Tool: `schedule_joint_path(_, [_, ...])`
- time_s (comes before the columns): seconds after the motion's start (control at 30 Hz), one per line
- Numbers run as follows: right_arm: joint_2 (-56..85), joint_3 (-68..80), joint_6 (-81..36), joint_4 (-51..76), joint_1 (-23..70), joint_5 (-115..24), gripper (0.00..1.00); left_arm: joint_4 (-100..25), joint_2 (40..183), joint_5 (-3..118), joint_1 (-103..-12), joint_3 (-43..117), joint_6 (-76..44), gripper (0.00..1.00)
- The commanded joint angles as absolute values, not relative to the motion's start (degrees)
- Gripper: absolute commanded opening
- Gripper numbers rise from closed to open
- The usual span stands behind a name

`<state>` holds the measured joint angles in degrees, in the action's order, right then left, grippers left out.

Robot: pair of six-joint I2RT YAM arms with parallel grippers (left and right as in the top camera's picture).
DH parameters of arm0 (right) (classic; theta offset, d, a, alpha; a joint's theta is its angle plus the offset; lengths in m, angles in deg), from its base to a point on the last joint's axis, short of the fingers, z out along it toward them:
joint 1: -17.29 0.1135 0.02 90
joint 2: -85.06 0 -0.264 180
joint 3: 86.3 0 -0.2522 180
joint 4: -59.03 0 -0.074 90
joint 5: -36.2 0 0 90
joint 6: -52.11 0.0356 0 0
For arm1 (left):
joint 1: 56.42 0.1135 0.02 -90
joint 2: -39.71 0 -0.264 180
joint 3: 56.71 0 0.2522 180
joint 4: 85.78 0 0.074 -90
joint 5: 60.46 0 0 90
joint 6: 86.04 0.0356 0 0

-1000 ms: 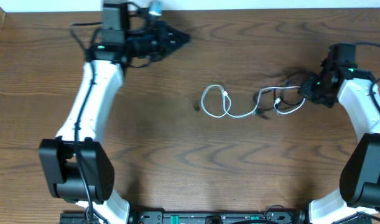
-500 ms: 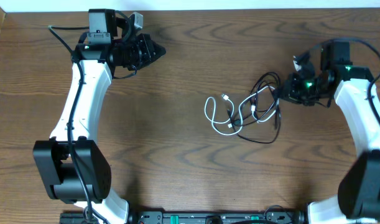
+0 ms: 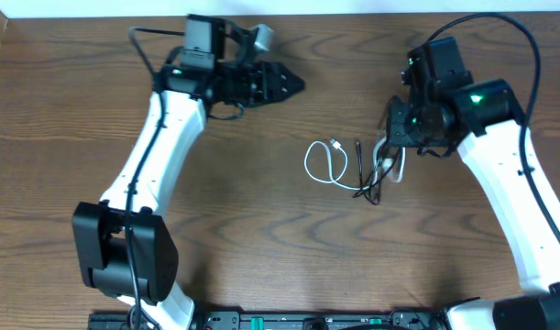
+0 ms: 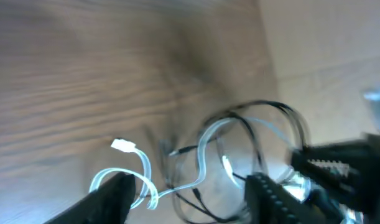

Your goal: Untangle cables

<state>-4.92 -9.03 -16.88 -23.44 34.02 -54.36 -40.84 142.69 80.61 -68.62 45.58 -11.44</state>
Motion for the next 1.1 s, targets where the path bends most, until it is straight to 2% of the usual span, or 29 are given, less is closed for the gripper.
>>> schedule_joint_path(0.0, [-5.18, -8.88, -14.78, -23.57, 34.11, -57.92, 0.01, -42.63, 141.20, 87.60, -71.81, 45.89, -10.63, 0.68])
schedule_joint_path(0.07, [-5.18, -8.88, -14.76, -23.30, 34.11, -57.71, 0.01, -42.76, 141.27, 87.77, -73.56, 45.89, -10.63, 0.71])
schedule_joint_path(0.2, [-5.18, -8.90, -14.78, -22.56, 33.76, -55.19, 0.01, -42.74, 142.56, 87.86, -77.43, 45.78, -10.63, 0.72])
schedule_joint_path(0.43, [-5.18, -8.90, -14.85, -21.56, 31.79, -51.85, 0.01, -43.31, 148.65, 85.87, -81.67, 45.56, -9.59, 0.63])
schedule_joint_path(0.63, [-5.18, -8.90, -15.85, -21.56, 30.44, -50.23, 0.01, -48.53, 154.77, 89.13, -82.70, 45.56, -12.40, 0.61])
schedule_joint_path(0.87, [-5.18, -8.88, -15.85, -20.79, 30.24, -50.25, 0.01, -58.39, 156.98, 91.18, -84.30, 45.56, -20.45, 0.67])
schedule_joint_path(1.07, [-5.18, -8.88, -15.83, -20.68, 30.24, -50.23, 0.01, -59.72, 157.44, 89.54, -86.63, 45.56, -22.35, 0.68])
